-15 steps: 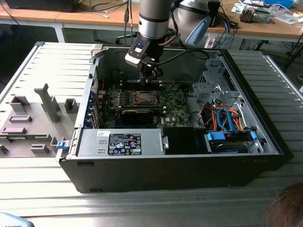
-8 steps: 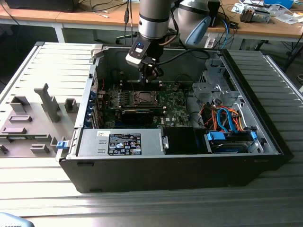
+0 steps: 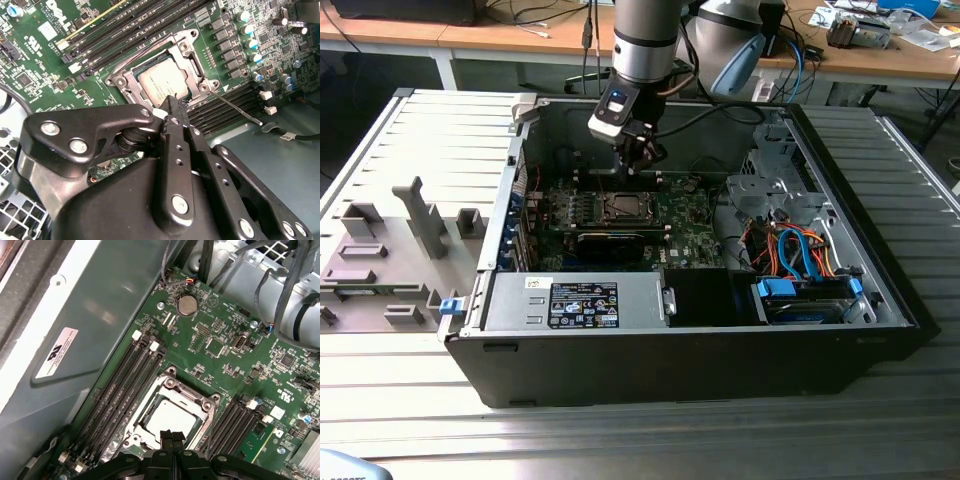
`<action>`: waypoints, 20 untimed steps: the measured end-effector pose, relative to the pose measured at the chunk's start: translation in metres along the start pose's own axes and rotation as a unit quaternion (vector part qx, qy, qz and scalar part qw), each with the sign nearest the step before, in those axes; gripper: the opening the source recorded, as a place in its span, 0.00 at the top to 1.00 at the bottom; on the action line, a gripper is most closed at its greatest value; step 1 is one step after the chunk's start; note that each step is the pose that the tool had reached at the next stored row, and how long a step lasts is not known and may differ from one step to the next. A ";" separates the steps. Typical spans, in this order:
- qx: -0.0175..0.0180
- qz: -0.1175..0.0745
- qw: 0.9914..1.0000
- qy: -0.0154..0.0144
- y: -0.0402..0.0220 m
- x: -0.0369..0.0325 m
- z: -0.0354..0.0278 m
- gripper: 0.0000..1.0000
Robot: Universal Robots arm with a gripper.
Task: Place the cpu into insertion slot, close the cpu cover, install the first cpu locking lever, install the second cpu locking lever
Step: 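Install the first cpu locking lever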
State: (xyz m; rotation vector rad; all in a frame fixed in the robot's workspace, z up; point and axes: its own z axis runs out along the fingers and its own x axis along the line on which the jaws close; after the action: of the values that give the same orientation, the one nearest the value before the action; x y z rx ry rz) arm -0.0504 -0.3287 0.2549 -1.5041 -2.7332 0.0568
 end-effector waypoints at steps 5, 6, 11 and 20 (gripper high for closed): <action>0.000 -0.010 1.000 0.000 0.0000 0.0000 0.0000 0.89; 0.000 -0.011 1.000 0.000 0.0000 0.0000 0.0000 0.89; 0.000 -0.020 1.000 -0.001 0.0000 0.0000 0.0000 0.89; 0.000 -0.035 0.999 -0.001 0.0000 0.0000 0.0000 0.89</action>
State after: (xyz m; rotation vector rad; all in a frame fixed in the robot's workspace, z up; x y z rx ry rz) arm -0.0504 -0.3287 0.2549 -1.4090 -2.7847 0.0580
